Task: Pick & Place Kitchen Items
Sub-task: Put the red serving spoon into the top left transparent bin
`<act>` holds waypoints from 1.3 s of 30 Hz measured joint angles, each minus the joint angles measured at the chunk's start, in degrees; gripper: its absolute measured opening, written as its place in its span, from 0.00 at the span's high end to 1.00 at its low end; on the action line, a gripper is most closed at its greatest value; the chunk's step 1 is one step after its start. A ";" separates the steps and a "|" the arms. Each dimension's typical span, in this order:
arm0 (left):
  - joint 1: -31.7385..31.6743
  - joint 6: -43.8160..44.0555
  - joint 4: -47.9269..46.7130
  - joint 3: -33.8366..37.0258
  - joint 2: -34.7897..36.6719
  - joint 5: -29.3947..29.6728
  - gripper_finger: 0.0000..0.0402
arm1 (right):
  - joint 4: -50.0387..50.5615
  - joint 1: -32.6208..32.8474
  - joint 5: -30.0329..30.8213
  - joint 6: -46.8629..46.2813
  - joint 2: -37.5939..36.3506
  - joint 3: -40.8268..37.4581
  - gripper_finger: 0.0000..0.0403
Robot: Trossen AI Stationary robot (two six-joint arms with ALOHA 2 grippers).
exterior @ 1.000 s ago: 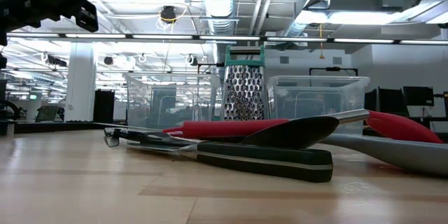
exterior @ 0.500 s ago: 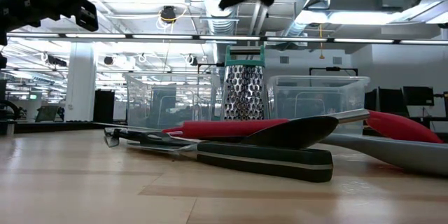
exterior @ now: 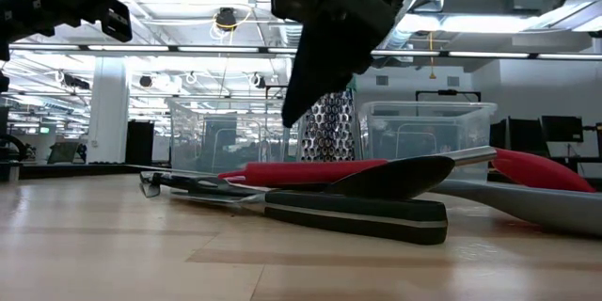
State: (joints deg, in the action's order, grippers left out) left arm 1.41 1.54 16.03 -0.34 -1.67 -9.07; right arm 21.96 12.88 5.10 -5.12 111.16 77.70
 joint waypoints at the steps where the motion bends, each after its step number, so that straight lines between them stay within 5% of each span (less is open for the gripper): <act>1: 0.01 0.01 0.01 -0.01 0.00 0.00 0.99 | 0.56 -0.15 -0.83 0.72 -0.09 0.03 0.37; 8: 0.02 0.00 0.35 0.00 -0.07 0.01 0.99 | 8.80 2.44 -2.27 5.09 -0.09 -0.05 0.37; 15: 0.00 0.02 0.61 -0.02 -0.26 0.01 0.99 | 0.39 5.94 0.76 4.94 2.53 0.20 0.37; 26: 0.01 0.01 1.04 0.00 -1.91 -0.01 0.99 | 0.83 6.18 0.22 0.52 4.45 -0.05 0.37; 39: 0.01 0.01 1.27 0.00 -1.90 -0.01 0.99 | 1.81 4.89 0.20 0.69 4.45 -0.18 0.49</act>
State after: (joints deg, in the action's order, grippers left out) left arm 1.42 1.55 17.31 -0.35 -3.57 -9.08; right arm 23.77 17.77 5.30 -4.43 115.61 77.52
